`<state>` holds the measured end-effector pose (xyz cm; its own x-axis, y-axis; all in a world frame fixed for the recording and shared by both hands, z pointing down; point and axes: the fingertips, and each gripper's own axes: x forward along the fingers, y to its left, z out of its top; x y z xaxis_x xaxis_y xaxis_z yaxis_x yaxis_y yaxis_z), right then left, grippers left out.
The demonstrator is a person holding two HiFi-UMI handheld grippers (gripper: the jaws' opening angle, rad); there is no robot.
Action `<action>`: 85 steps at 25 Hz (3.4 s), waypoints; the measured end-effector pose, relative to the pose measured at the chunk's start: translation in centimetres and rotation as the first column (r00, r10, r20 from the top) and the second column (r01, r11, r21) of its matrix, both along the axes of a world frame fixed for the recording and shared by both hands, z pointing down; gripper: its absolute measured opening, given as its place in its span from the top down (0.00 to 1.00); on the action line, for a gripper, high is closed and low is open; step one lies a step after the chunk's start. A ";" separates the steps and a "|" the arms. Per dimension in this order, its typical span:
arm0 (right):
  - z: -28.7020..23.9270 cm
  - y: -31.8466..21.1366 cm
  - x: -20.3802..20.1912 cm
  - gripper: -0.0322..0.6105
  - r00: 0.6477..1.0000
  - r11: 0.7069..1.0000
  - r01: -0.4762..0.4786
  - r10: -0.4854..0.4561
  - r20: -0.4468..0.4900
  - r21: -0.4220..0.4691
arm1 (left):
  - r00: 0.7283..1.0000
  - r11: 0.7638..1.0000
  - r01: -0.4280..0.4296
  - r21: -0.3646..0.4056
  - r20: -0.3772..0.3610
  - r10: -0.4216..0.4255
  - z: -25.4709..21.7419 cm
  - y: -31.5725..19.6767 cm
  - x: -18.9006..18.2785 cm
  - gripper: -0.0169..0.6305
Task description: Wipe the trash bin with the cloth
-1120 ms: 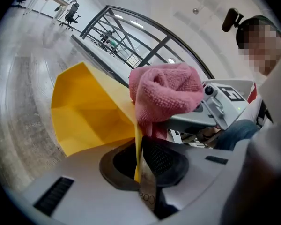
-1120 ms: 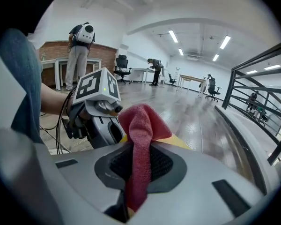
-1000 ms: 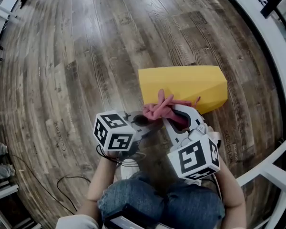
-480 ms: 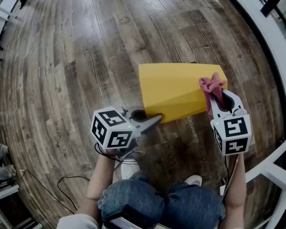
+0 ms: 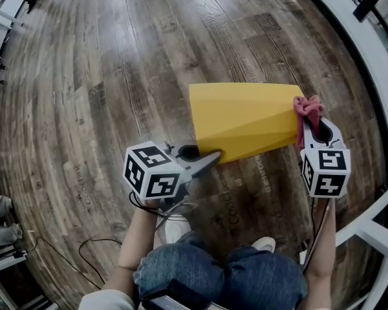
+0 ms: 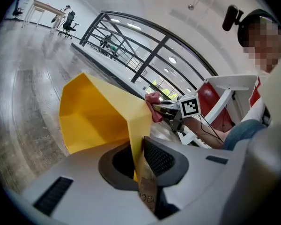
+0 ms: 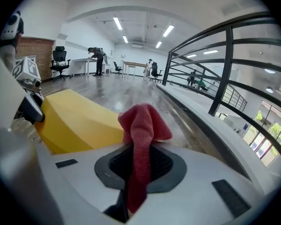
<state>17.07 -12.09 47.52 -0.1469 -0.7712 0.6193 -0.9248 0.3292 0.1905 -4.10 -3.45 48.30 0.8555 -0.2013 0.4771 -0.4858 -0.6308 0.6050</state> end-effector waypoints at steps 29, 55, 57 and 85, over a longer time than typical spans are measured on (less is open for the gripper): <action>-0.7 2.4 -9.1 0.87 0.983 0.983 0.185 -0.185 -0.001 0.019 | 0.993 0.996 0.085 -0.001 -0.081 -0.084 -1.7 -3.4 0.2 0.92; -1.5 -0.5 -4.9 0.87 0.998 0.997 0.058 -0.057 -0.019 0.047 | 0.999 0.982 -0.026 0.188 0.040 0.019 0.9 -1.6 1.1 0.95; -3.3 0.6 -7.7 0.87 0.992 0.990 0.120 -0.122 0.018 0.078 | 0.999 0.991 -0.002 0.134 -0.054 0.009 -0.2 -1.7 1.7 0.95; -0.5 -0.9 -8.7 0.87 0.969 0.976 0.212 -0.204 -0.137 0.042 | 0.998 0.998 0.059 0.019 -0.038 -0.059 -0.1 -0.9 -0.2 0.95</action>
<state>8.35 -13.03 46.98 -0.2280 -0.7662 0.6008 -0.8029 0.4970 0.3291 -4.27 -4.35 48.24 0.8591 -0.2612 0.4401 -0.4997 -0.6138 0.6112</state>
